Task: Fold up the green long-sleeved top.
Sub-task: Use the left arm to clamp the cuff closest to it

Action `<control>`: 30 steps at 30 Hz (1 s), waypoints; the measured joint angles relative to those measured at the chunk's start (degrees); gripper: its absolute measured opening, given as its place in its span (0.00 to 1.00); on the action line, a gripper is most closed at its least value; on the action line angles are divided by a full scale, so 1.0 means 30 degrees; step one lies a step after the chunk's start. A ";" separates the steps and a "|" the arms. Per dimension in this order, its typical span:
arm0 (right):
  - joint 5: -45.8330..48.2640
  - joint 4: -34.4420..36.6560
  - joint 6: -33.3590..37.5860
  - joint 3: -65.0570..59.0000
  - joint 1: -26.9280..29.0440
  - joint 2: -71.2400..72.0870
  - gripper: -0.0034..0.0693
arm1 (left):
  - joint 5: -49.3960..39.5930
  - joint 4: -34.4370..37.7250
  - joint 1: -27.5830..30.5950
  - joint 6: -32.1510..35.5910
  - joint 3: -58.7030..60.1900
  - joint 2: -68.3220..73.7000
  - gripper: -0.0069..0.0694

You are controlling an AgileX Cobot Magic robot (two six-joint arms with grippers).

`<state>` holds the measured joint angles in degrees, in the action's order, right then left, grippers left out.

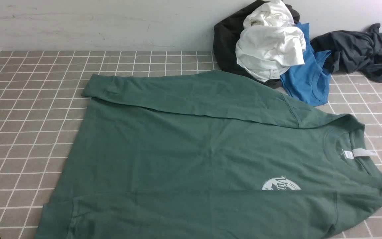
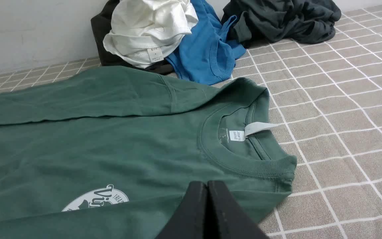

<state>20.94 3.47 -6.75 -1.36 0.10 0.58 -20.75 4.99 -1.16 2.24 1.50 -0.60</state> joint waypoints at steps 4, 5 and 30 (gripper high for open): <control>0.0000 0.0000 0.0000 0.0000 0.0000 0.0000 0.03 | 0.0000 0.0000 0.0000 0.0000 0.0000 0.0000 0.08; 0.0000 0.0000 0.0000 0.0000 0.0000 0.0000 0.03 | 0.0000 0.0000 0.0000 0.0000 0.0000 0.0000 0.08; 0.0000 0.0000 0.0000 0.0000 0.0000 0.0000 0.03 | 0.0461 -0.0040 0.0000 0.0055 0.0019 0.0000 0.08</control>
<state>20.94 3.47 -6.75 -1.36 0.10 0.58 -19.37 4.86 -1.16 2.41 1.56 -0.60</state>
